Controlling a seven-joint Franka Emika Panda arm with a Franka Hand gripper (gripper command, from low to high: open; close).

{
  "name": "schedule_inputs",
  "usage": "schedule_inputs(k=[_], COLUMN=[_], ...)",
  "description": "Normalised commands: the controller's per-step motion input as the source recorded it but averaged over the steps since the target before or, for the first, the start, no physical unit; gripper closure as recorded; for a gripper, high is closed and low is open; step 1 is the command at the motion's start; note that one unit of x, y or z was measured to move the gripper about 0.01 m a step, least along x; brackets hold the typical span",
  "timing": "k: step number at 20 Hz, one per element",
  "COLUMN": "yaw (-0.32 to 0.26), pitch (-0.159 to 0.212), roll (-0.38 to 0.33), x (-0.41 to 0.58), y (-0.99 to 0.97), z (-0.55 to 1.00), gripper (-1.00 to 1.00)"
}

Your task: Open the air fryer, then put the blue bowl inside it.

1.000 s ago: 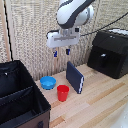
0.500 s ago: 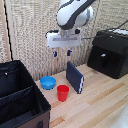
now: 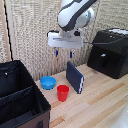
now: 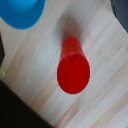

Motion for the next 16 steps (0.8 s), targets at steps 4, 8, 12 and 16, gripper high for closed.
schedule_inputs(k=[4, 8, 12, 16], yaw=[-0.11, -0.059, -0.013, 0.0], pitch=[0.0, 0.0, -0.018, -0.07], roll=[-0.33, -0.375, -0.375, -0.375], x=[0.138, 0.039, 0.0, 0.032], y=[-0.27, -0.25, -0.28, -0.34], z=[0.11, 0.01, 0.0, 0.0], gripper=[-1.0, -1.0, -1.0, -1.0])
